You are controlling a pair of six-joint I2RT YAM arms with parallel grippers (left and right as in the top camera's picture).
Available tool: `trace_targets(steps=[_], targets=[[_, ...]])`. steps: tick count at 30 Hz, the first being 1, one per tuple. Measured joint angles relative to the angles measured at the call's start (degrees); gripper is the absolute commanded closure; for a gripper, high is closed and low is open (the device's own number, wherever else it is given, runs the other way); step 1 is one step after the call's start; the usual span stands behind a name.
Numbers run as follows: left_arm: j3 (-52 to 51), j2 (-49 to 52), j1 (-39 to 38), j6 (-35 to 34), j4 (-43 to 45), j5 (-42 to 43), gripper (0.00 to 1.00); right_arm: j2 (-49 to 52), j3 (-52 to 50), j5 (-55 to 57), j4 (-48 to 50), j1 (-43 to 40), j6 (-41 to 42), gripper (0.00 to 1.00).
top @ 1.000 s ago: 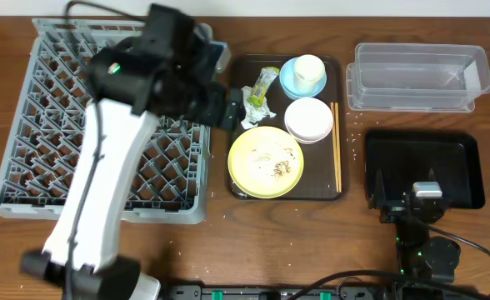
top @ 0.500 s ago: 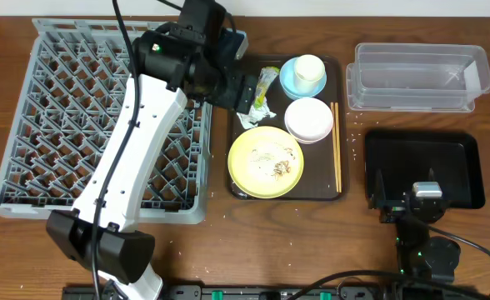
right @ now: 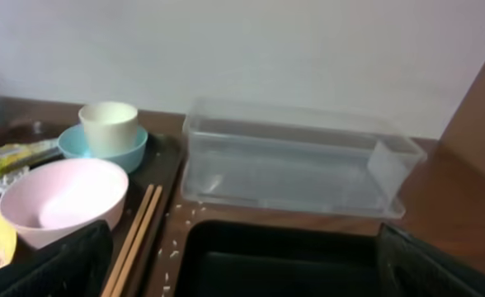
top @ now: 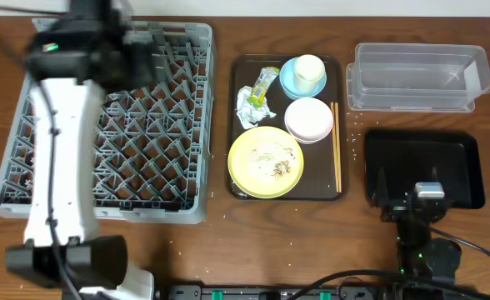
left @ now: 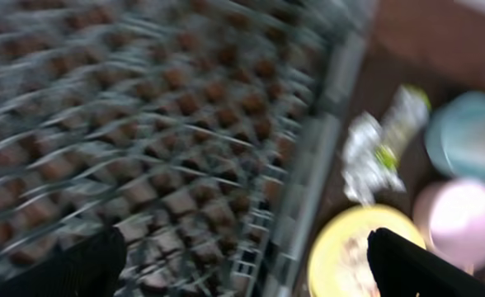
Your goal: Sort waste into correct bins and load items into the dishwasher
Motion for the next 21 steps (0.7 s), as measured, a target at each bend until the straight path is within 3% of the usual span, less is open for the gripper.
trace_targets(steps=[4,10,15,17,21], targets=[[0.15,-3.23,7.78,-1.79,-2.1,-0.57,0.06,0.02,0.0,-3.69,12.61,0.0,2.89,0.01],[0.44,-4.0,15.78,-2.67,-6.64,-0.63,0.05,-0.07,0.0,-17.73,35.47,0.0,15.54,0.01],[0.44,-3.98,21.0,-3.28,-6.86,-0.59,0.06,-0.11,0.09,-15.08,51.34,0.0,23.02,0.01],[0.44,-3.98,22.77,-3.48,-7.15,-0.59,0.06,-0.13,0.22,-10.34,52.37,0.0,27.82,0.01],[0.44,-3.98,25.09,-3.65,-7.3,-0.61,0.06,0.74,2.75,-1.84,44.54,0.0,39.82,0.01]])
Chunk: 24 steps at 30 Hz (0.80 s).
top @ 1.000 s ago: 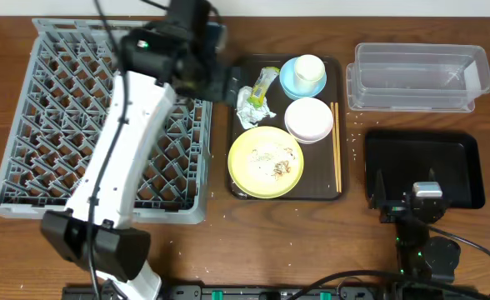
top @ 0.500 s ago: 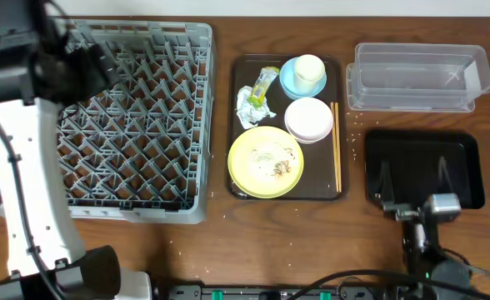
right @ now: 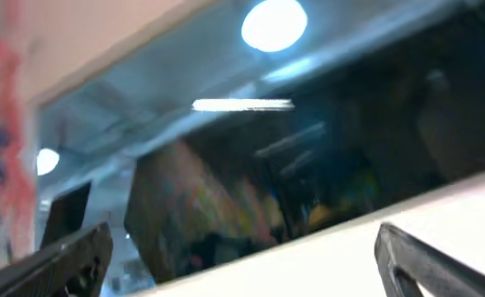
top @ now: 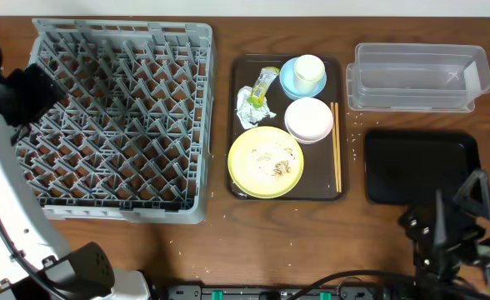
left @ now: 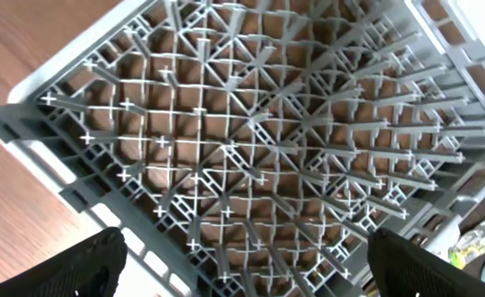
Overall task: Sort waste into correct bins and load items into the dishwasher
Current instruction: 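Swing the right gripper over the tray toward the crumpled foil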
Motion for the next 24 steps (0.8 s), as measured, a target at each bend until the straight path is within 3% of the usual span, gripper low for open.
trace_targets(steps=[4,8,13,19,24], targets=[[0.0,0.0,0.59,0.0,-0.09,0.02,0.06,6.01,8.68,1.38,-11.34,0.0,5.97,0.01],[0.0,0.0,0.57,-0.02,-0.11,0.0,0.06,17.66,21.42,-3.08,-16.28,0.0,4.87,0.01],[0.0,0.0,0.57,-0.02,-0.09,0.02,0.06,38.23,41.64,-16.52,-25.68,0.02,-2.25,0.01],[0.0,0.0,0.59,-0.02,-0.09,0.04,0.06,63.73,67.17,-28.59,-53.88,2.97,-11.72,0.01],[0.0,0.0,0.57,-0.02,-0.09,0.02,0.05,80.72,84.63,-30.47,-72.39,10.97,-20.55,0.01]])
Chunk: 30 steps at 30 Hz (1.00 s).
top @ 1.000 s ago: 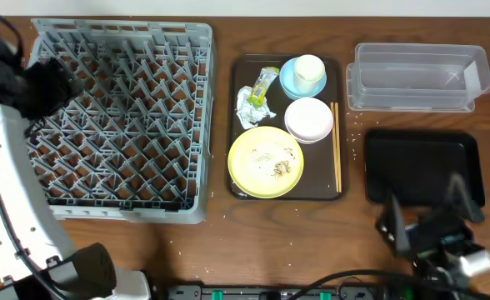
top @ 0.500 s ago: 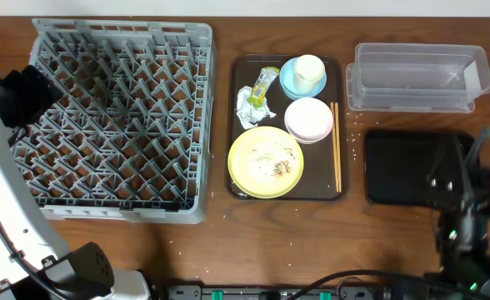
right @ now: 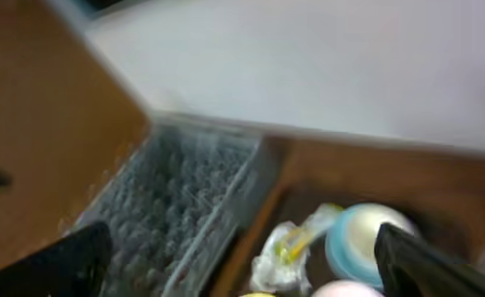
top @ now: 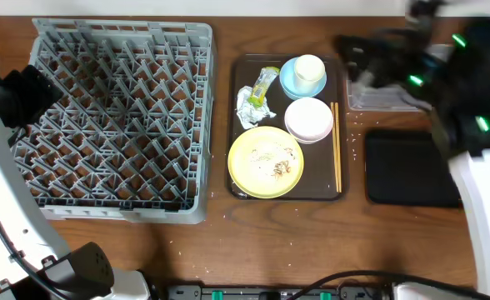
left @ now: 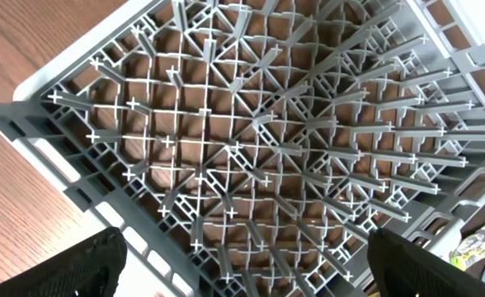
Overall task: Sort waste into correct bins and load items into the dishwasher
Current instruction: 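Swing the right gripper over the tray toward the crumpled foil, then grasp the crumpled white foil with the right gripper and lift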
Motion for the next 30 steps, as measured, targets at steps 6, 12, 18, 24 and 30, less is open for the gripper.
trace_targets(steps=[6,12,18,24,30], targets=[[0.0,0.0,0.0,0.0,0.0,0.0,0.06,11.85,10.12,-1.81,-6.54,10.75,-5.46,0.01],[0.0,0.0,0.0,0.0,0.0,0.0,0.06,18.56,10.25,-5.6,-7.41,17.62,-6.34,0.01],[0.0,0.0,0.0,0.0,0.0,0.0,0.06,24.57,10.25,-6.32,-7.28,21.55,-6.03,0.32],[0.0,0.0,0.0,0.0,0.0,0.0,0.06,29.33,10.25,5.11,-10.38,23.91,-2.05,0.16],[0.0,0.0,0.0,0.0,0.0,0.0,0.06,34.45,10.25,18.6,-13.44,24.17,2.64,0.23]])
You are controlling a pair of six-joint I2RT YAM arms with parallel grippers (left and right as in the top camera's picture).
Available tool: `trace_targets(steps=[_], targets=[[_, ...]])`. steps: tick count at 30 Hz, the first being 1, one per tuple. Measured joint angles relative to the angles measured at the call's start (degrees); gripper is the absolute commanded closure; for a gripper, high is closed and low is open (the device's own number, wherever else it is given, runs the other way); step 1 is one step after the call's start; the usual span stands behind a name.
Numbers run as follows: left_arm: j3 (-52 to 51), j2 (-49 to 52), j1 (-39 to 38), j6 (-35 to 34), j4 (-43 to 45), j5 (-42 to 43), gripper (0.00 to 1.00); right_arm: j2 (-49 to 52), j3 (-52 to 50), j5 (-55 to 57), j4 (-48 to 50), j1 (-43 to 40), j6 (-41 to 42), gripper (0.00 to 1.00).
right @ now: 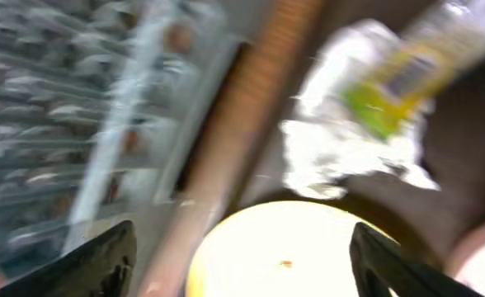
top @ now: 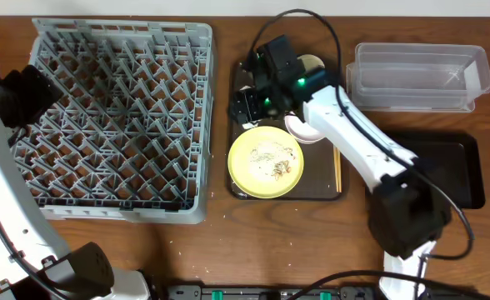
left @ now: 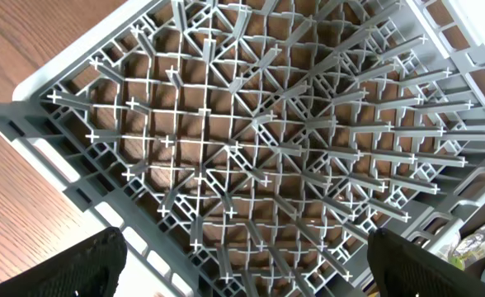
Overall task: Sort waste into correct bins and load items into the dishwasher
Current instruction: 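Grasp the crumpled white foil with the right gripper and lift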
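Note:
My right gripper (top: 250,103) hangs open over the left part of the brown tray (top: 340,193), covering the wrappers in the overhead view. The blurred right wrist view shows crumpled foil (right: 341,144) and a yellow-green wrapper (right: 407,74) ahead of the gripper (right: 242,264), with the yellow plate (right: 300,252) between its fingers. On the tray also sit a pink bowl (top: 313,130), a cream cup (top: 313,62) and chopsticks (top: 337,162). At the left edge of the grey dish rack (top: 112,117), my left gripper (left: 242,268) is open, holding nothing.
A clear plastic bin (top: 416,77) stands at the back right. In front of it lies a black bin (top: 457,171), partly behind my right arm. The rack fills the left half of the wooden table (top: 220,242). Crumbs lie near the tray's right side.
My right arm was at the back right by the clear bin; its gripper is now over the tray's left part, above the wrappers. The left arm has not moved.
First my left arm was over the rack's back and my right arm sat low by the black bin. Then the left gripper was at the rack's left edge, where it has stayed. The right arm was at the front right, then by the clear bin, now over the tray.

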Motion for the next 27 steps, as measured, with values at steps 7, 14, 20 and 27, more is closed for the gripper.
trace_targets(steps=[7,14,20,27], targets=[[0.0,0.0,0.0,0.0,0.0,0.0,0.05,4.83,0.0,4.59,0.52,-0.02,1.7,0.29],[0.0,0.0,0.0,0.0,0.0,0.0,0.05,7.43,0.0,7.65,3.45,0.07,2.82,0.37],[0.0,0.0,0.0,0.0,0.0,0.0,0.06,8.94,0.0,12.66,5.64,0.5,3.5,0.4],[0.0,0.0,0.0,0.0,0.0,0.0,0.06,10.88,0.0,14.14,10.16,3.1,4.92,0.42]])
